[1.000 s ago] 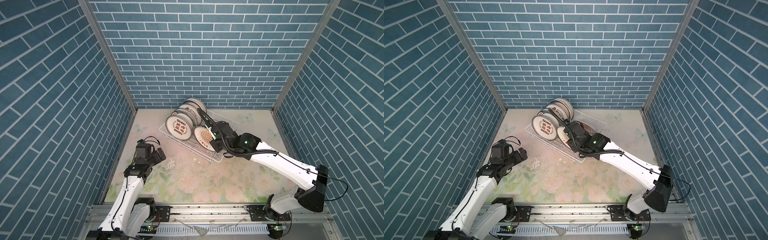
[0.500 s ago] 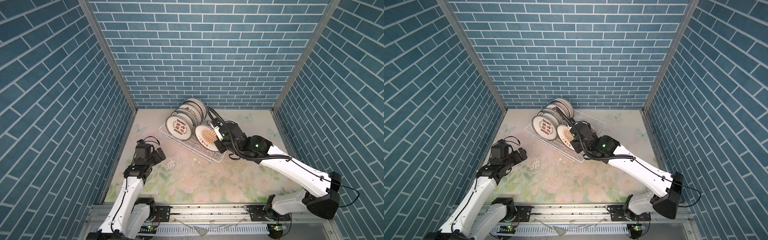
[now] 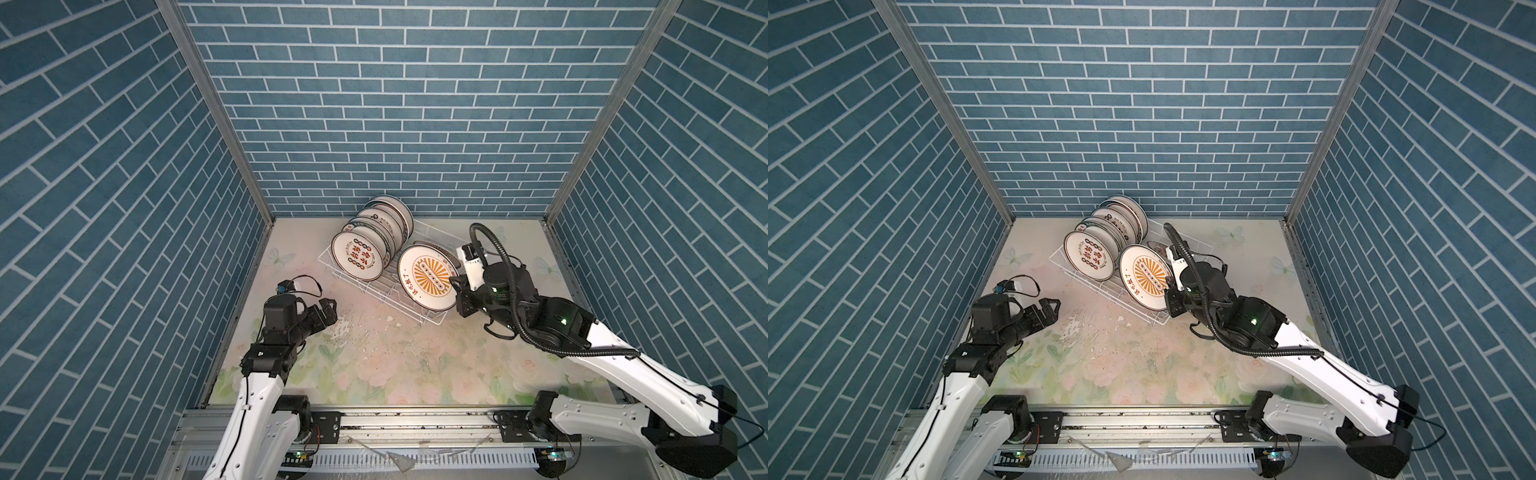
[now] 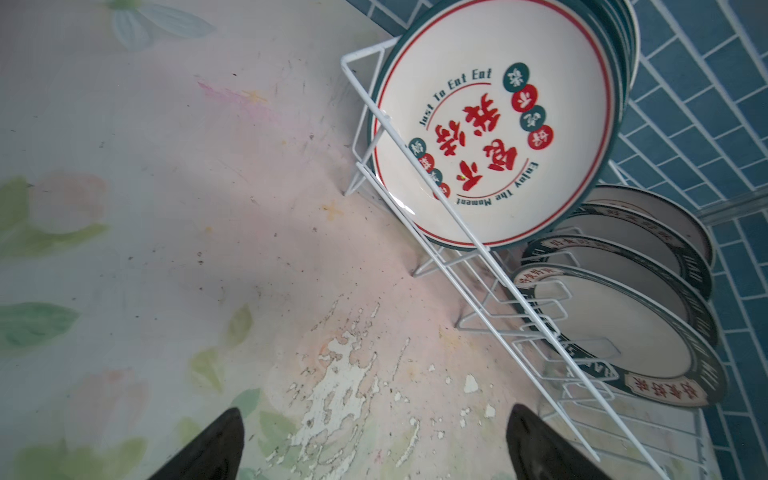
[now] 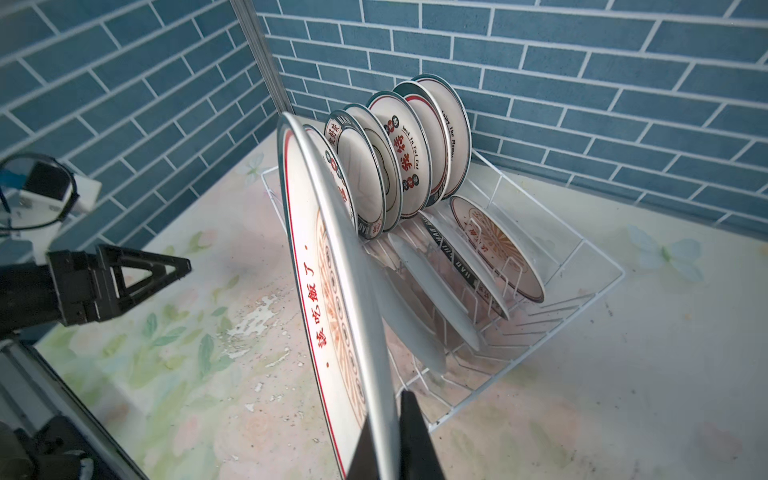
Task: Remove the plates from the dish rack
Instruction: 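Carry the orange sunburst plate toward the left gripper while it reaches over, then close the left gripper on the plate rim while the right gripper opens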
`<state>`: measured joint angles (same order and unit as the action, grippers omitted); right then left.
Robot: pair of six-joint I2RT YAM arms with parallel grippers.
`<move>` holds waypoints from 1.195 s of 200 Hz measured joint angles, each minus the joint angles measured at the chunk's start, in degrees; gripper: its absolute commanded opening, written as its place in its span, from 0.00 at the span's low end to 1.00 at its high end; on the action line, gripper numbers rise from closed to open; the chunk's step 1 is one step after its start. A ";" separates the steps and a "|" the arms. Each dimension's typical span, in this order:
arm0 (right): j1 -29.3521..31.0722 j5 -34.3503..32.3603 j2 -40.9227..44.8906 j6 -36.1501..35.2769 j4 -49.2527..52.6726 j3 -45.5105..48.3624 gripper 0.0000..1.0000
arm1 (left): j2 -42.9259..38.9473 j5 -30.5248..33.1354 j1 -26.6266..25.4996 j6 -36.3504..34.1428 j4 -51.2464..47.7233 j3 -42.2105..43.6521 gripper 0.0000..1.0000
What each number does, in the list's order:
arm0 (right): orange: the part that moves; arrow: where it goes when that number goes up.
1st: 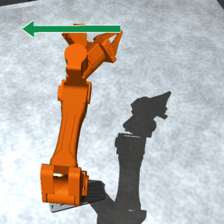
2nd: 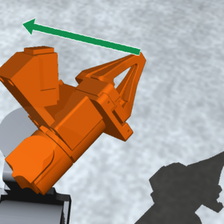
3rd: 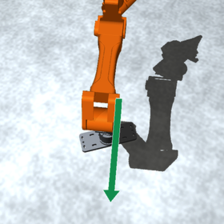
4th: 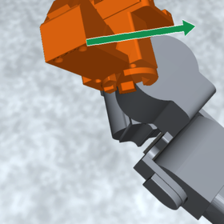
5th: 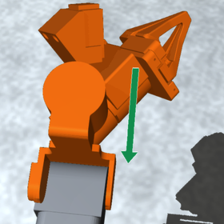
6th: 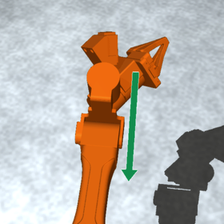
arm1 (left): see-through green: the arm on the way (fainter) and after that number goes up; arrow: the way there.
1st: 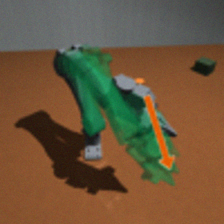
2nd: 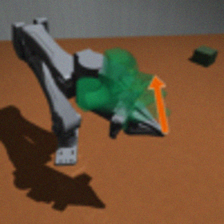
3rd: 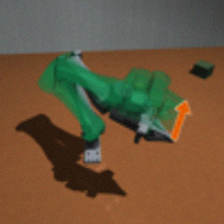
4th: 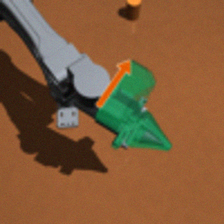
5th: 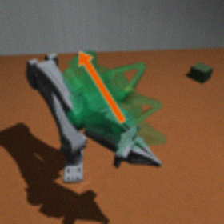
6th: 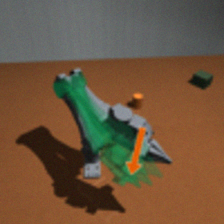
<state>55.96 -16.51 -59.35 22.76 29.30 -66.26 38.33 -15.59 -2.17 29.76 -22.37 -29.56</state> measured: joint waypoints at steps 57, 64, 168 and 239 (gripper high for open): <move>-6.69 12.90 -2.62 13.68 -16.98 11.69 0.00 | -4.55 -10.73 -0.17 3.93 6.56 3.52 0.99; -7.10 14.86 -4.11 15.06 -18.97 11.98 0.00 | -4.26 -11.82 -0.22 4.35 7.56 3.72 0.99; -7.87 35.82 -23.85 28.68 -41.11 11.89 0.00 | -1.57 -20.24 -0.26 9.75 19.12 5.07 0.94; -7.87 44.89 -31.47 35.87 -51.56 10.12 0.00 | 3.74 -21.64 -0.26 12.37 26.27 6.71 0.63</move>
<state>48.10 28.38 -90.83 58.63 -22.26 -56.14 42.06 -37.23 -2.44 42.13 3.90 -22.85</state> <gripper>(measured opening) 0.082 0.710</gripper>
